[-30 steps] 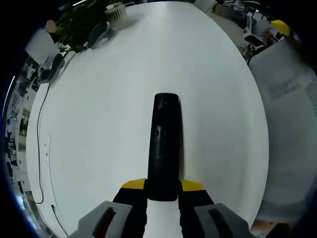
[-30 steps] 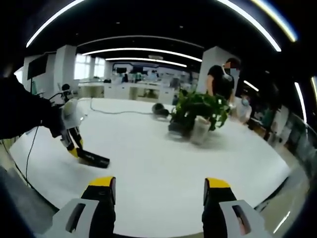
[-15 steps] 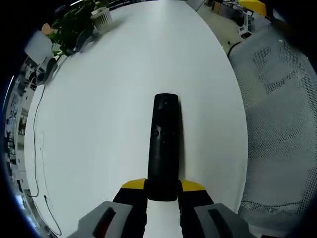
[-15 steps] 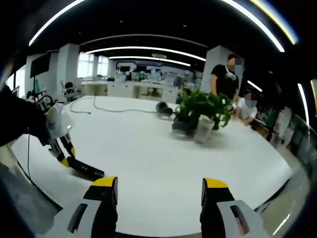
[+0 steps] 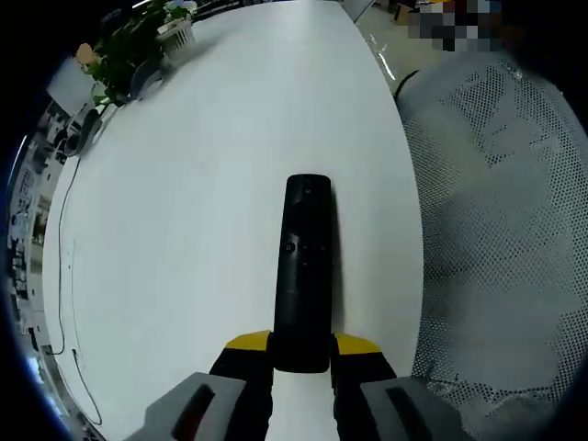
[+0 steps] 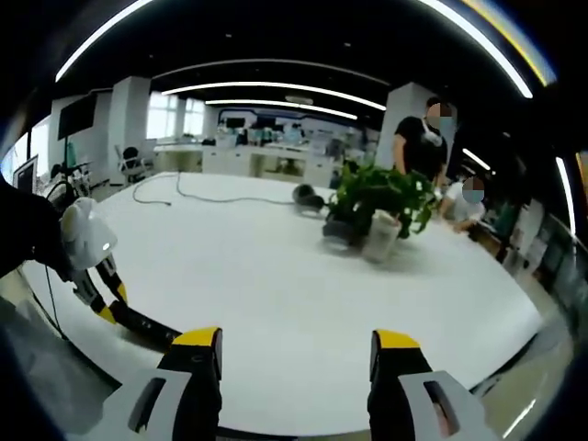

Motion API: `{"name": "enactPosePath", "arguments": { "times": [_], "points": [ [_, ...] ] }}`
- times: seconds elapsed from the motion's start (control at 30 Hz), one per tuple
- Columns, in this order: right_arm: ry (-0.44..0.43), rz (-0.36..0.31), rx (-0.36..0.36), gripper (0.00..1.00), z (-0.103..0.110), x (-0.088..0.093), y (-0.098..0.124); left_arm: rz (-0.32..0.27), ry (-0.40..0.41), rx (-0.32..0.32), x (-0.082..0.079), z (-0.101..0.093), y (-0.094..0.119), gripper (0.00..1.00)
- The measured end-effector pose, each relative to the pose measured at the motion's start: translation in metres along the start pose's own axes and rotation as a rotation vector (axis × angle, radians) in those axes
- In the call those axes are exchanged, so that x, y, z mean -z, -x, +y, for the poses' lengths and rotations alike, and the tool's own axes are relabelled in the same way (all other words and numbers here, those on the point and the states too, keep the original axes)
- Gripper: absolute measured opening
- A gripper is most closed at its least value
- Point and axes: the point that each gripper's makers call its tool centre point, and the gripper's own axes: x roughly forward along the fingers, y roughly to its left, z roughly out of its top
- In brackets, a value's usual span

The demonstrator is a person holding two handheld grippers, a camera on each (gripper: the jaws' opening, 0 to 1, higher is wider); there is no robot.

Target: Press the specified remote control buttons in sequence, fully releasing each button before pressing the next.

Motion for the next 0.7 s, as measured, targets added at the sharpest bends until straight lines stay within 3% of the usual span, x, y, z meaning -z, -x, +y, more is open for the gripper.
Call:
{"name": "enactPosePath", "arguments": {
  "times": [0.3, 0.7],
  "points": [
    [-0.007, 0.002, -0.007, 0.59, 0.002, 0.001, 0.001, -0.002, 0.010, 0.007, -0.001, -0.016, -0.001, 0.23],
    [-0.012, -0.007, -0.036, 0.46, 0.006, 0.000, 0.005, -0.035, 0.053, 0.031, -0.012, -0.040, -0.008, 0.23]
  ]
}}
